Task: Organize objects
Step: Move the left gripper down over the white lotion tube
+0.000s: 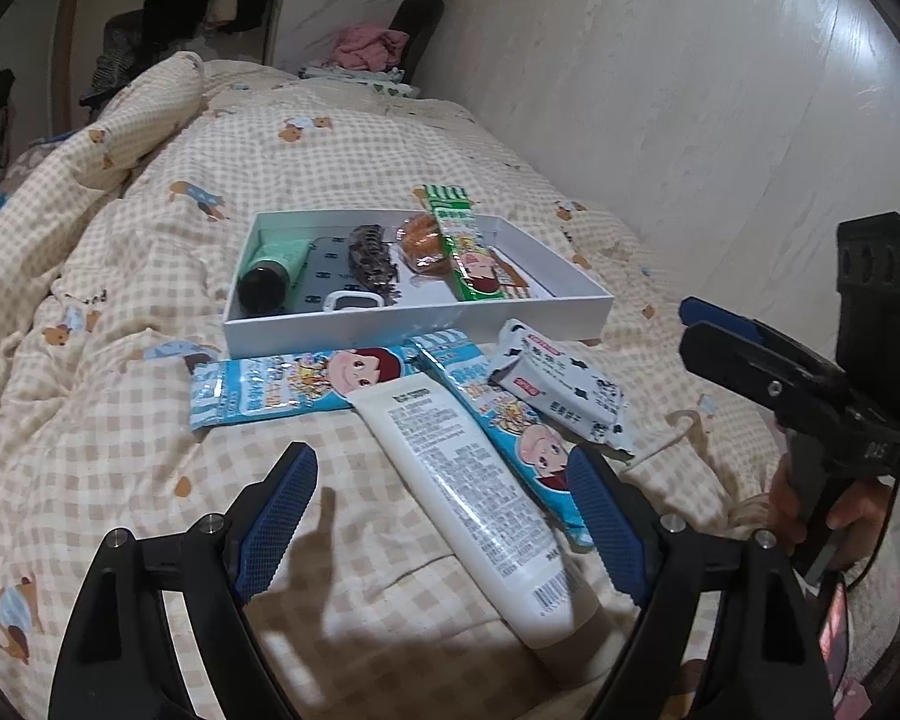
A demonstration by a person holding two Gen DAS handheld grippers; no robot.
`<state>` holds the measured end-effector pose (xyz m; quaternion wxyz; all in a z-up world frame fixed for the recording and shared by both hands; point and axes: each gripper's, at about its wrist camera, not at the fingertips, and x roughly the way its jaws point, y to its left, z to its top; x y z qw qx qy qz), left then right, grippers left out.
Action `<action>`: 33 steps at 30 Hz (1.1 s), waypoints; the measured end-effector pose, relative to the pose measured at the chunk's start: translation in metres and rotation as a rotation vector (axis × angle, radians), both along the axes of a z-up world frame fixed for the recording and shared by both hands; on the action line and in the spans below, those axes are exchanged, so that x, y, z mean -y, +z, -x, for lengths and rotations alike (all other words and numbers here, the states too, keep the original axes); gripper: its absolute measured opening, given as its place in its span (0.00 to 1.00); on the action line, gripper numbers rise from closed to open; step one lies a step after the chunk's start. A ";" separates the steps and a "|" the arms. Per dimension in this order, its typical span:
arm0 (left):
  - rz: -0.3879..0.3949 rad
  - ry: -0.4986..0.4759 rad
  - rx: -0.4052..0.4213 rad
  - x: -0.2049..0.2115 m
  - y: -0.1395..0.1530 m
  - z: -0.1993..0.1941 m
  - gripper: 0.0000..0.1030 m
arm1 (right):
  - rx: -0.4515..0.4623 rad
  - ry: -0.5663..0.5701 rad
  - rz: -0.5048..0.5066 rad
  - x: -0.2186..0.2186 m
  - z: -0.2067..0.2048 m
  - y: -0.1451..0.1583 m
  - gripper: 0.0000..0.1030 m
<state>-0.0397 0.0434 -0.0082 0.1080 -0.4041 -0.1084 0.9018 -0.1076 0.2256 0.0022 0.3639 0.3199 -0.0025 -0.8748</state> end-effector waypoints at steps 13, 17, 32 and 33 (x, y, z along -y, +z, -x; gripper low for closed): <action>-0.197 -0.091 0.080 0.011 -0.001 0.010 0.94 | 0.008 0.003 -0.013 0.001 -0.001 -0.005 1.00; -0.222 -0.067 0.117 0.020 0.004 0.014 0.97 | 0.010 0.001 -0.015 0.002 0.000 -0.005 1.00; -0.236 -0.081 0.472 0.006 -0.020 0.040 0.64 | 0.012 0.000 -0.013 0.000 0.001 -0.005 1.00; -0.228 -0.090 0.476 0.003 -0.020 0.040 0.64 | 0.013 -0.001 -0.012 0.000 0.001 -0.006 1.00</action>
